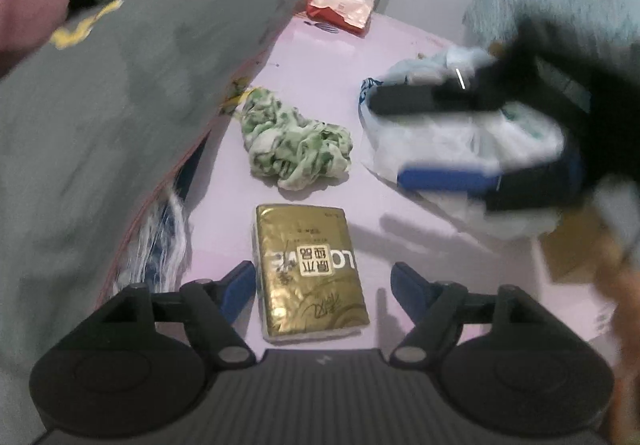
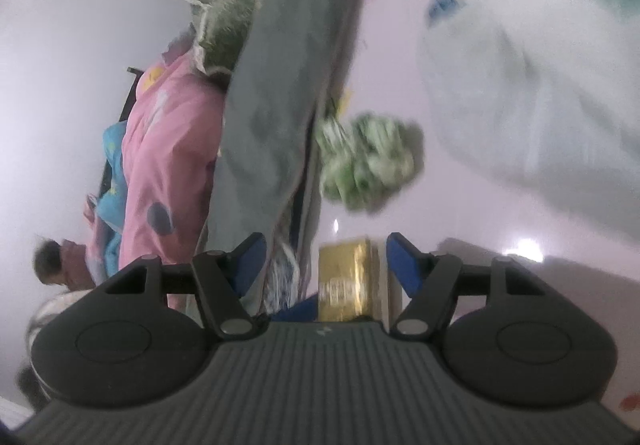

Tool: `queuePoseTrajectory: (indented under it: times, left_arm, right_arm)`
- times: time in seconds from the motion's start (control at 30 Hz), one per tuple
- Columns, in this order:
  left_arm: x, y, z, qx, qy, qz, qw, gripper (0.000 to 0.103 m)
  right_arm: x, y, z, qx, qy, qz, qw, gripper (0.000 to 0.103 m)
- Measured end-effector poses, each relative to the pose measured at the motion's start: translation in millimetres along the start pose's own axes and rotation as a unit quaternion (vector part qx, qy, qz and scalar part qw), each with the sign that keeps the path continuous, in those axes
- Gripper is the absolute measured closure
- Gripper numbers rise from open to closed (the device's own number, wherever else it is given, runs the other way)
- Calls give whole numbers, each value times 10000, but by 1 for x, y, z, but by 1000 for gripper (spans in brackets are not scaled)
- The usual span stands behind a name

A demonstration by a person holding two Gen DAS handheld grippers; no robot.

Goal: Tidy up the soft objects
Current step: 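Reach the left gripper to the gold tissue pack and grasp it, then grasp the green floral cloth with the right gripper while the left gripper holds the gold pack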

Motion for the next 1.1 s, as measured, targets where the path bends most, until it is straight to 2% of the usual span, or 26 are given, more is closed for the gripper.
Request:
queuePoseTrajectory:
  times: [0.1,0.23,0.5,0.73,0.8,0.9,1.1]
  left_arm:
    - [-5,-8,1,-256,-75,-297,9992,31]
    - [-9,-14,1,-494,-173,-695,9962,46]
    - [-11,-14,-3,-458,-149,-742,9961,48]
    - [-12,-16,-3,-488,-120,-791,9956,48]
    - [-11,-16,-4,-491,-118,-792,9956,48]
    - [-10,-17,-3,-523,-122,-810,9953,48]
    - [-11,-22,-1,-569,-143,-860,9946,48]
  right_arm:
    - [-1,12,-19,436,-46,170,9989,35]
    - [-16,16,-43,844,168,431,9954,29]
    - [-68,21,-72,1663,834,990,9775,24]
    - [-106,22,-68,2240,1215,1388,9570,23]
    - [-110,24,-65,2417,1184,1401,9529,22]
    - [-113,27,-65,2489,1154,1457,9505,23]
    - [-119,34,-63,2784,1157,1710,9380,40]
Point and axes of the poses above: each gripper's, at about its wrist camera, not at the fingertips, and x roughly against the way its jaws point, y to its left, z to its underside, the point moved 3 cm from there along -x, roughly the way its jaws point, and after that the axes turned 5 degrees about x, right-handed, at the moved point
